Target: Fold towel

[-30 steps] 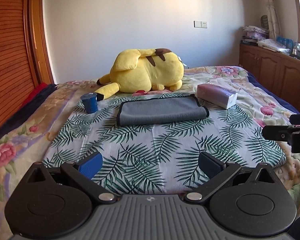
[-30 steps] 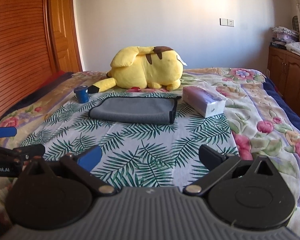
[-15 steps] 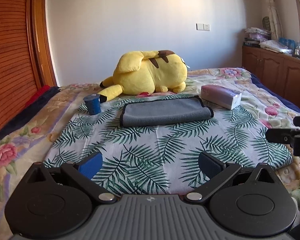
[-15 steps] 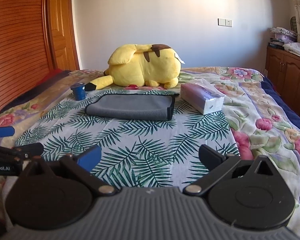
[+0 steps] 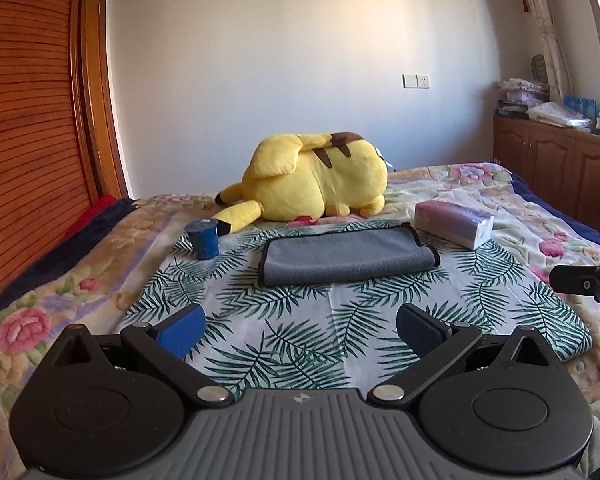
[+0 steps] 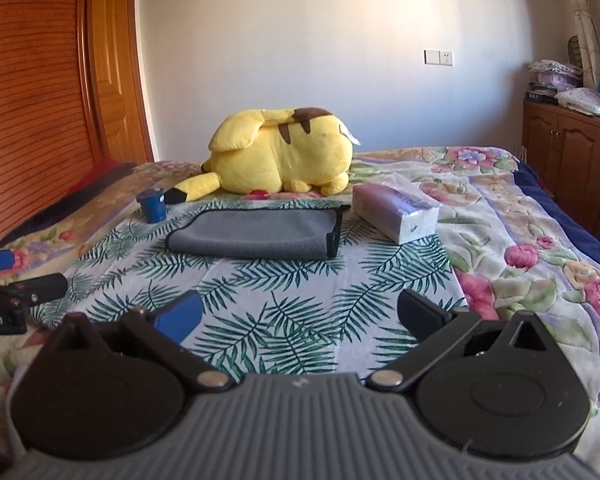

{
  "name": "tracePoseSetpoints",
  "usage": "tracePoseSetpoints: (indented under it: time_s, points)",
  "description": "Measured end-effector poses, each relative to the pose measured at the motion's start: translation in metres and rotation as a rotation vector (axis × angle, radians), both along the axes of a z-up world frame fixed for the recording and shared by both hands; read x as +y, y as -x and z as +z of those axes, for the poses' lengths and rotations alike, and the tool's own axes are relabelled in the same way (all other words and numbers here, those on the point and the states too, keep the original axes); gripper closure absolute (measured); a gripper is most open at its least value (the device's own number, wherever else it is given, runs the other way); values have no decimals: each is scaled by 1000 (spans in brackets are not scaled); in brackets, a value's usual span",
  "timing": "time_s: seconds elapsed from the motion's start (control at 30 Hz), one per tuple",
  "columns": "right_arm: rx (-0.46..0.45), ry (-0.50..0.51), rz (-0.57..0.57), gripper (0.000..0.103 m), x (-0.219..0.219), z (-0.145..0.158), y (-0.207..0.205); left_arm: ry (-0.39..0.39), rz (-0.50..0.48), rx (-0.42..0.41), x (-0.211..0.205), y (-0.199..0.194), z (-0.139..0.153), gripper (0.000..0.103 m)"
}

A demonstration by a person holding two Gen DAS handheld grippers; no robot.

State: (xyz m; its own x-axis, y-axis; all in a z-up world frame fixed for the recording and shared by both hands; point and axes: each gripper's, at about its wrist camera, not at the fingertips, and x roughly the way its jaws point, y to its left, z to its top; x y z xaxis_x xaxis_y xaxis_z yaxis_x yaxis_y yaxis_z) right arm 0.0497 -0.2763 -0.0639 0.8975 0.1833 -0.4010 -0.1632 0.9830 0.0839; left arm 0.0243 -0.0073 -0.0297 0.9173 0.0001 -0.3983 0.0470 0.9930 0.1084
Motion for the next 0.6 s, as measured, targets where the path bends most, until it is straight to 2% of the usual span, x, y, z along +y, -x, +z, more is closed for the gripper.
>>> tracePoseSetpoints:
  time_s: [0.6]
  points:
    - [-97,18,-34,0,-2,7,9,-1,8,-64,2,7,12,0]
